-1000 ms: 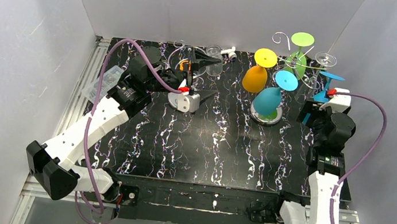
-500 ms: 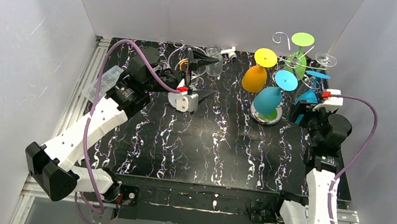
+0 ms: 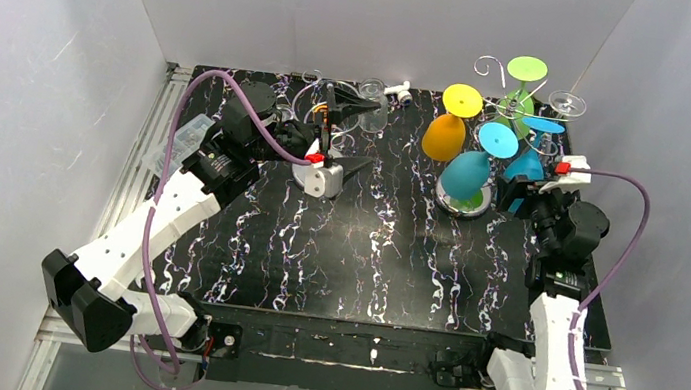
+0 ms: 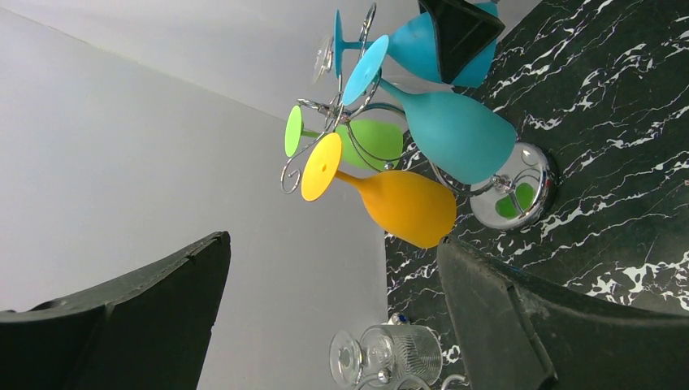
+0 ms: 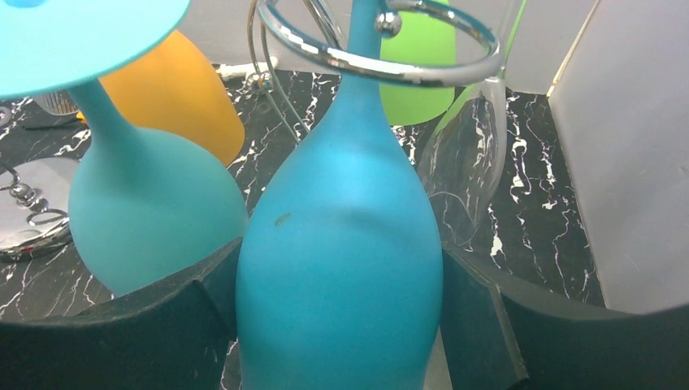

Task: Place the wine glass upside down on the wine glass rack
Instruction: Turn the wine glass upside down at the wine rack, then reset both arms

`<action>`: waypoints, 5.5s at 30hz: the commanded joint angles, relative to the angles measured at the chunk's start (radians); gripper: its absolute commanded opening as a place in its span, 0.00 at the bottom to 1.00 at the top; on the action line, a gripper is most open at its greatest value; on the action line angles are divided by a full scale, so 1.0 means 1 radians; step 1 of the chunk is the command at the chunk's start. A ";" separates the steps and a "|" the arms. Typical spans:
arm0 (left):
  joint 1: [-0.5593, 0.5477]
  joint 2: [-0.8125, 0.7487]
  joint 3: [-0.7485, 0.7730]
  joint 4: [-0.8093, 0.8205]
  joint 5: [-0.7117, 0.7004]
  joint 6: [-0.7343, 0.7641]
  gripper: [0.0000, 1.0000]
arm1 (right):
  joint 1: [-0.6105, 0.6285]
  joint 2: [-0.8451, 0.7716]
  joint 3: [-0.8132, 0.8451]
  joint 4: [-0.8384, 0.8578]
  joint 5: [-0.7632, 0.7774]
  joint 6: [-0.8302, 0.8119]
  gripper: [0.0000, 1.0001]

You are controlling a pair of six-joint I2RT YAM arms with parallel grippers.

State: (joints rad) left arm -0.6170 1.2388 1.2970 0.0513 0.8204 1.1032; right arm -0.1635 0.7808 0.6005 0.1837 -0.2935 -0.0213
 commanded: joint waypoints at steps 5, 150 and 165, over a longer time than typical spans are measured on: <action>0.006 -0.024 -0.015 0.001 0.014 0.015 0.98 | -0.009 -0.088 -0.048 0.042 0.024 0.012 0.08; 0.759 0.260 -1.053 1.092 -0.376 -1.121 0.98 | 0.293 0.884 -0.618 1.571 0.639 -0.029 0.98; 0.721 0.253 -1.019 1.012 -0.437 -1.082 0.98 | 0.269 0.785 -0.482 1.221 0.787 0.078 0.98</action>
State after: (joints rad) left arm 0.1062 1.5017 0.2699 1.0434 0.3999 0.0009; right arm 0.1166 1.6031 0.2072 1.2429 0.4586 0.0331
